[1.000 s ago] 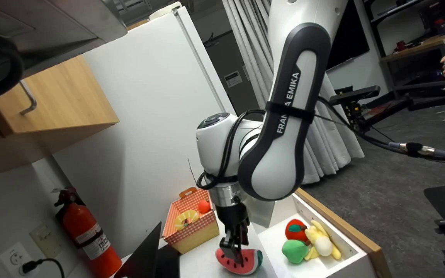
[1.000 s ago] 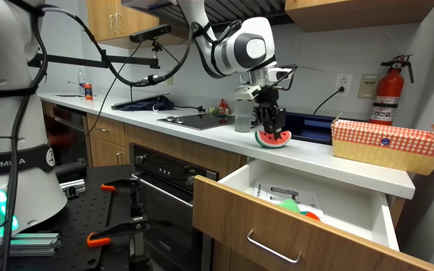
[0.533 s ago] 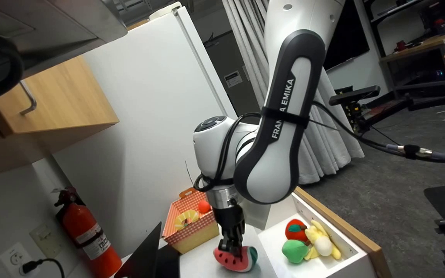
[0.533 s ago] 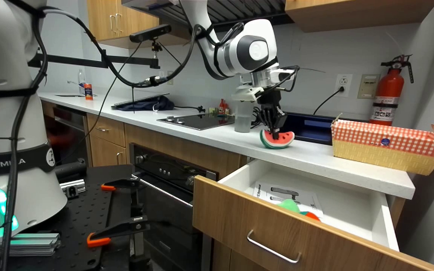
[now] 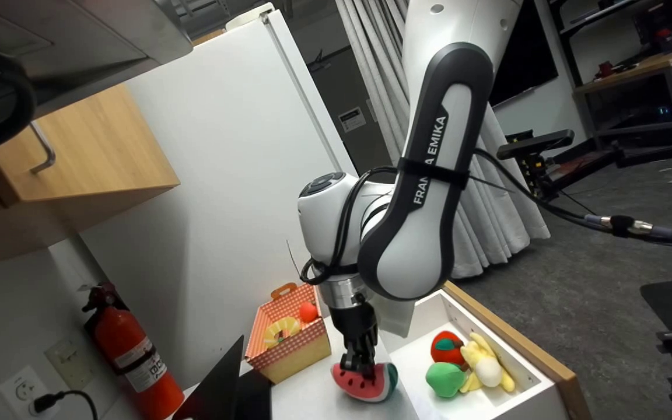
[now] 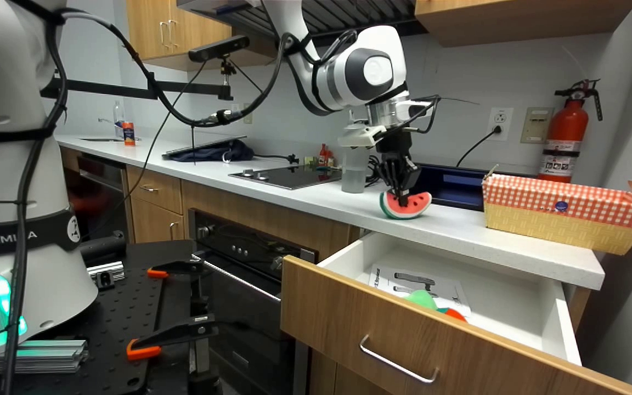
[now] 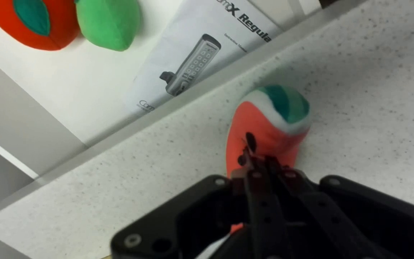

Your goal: Take the watermelon plush toy and put it in the open drawer

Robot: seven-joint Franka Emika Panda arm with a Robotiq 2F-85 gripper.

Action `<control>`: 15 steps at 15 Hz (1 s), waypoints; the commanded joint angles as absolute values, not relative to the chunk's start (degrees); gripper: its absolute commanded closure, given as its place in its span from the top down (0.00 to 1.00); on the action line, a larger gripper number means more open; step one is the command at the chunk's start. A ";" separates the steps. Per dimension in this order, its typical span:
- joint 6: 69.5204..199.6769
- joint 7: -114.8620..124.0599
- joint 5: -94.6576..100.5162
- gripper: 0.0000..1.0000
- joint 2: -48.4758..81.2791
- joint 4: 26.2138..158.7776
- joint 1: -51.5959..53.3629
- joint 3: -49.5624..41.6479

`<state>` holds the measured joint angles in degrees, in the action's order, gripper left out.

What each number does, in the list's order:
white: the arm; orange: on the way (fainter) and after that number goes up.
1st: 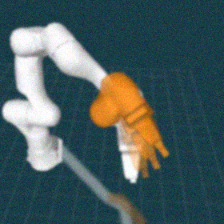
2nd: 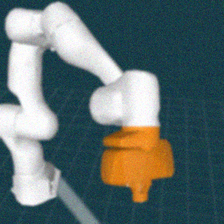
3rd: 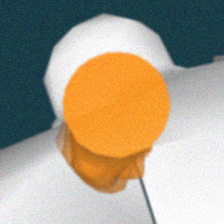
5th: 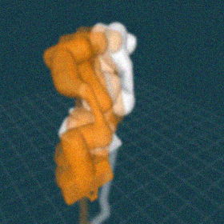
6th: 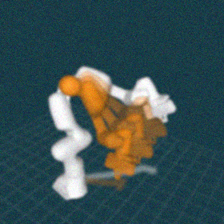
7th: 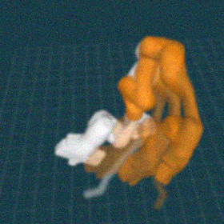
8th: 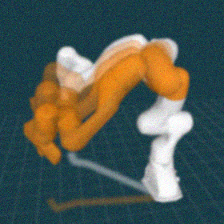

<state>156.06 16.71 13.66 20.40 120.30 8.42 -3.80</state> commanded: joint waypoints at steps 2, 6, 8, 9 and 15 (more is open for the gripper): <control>151.81 13.33 13.97 0.01 16.95 123.47 6.93 -5.25; 148.29 11.36 13.79 0.01 14.28 125.89 5.15 -5.57; 146.30 10.37 13.60 0.01 12.76 127.38 4.24 -5.45; 145.26 9.98 13.51 0.01 12.02 128.09 3.82 -5.35; 138.65 8.40 12.95 0.01 8.21 131.74 2.28 -4.66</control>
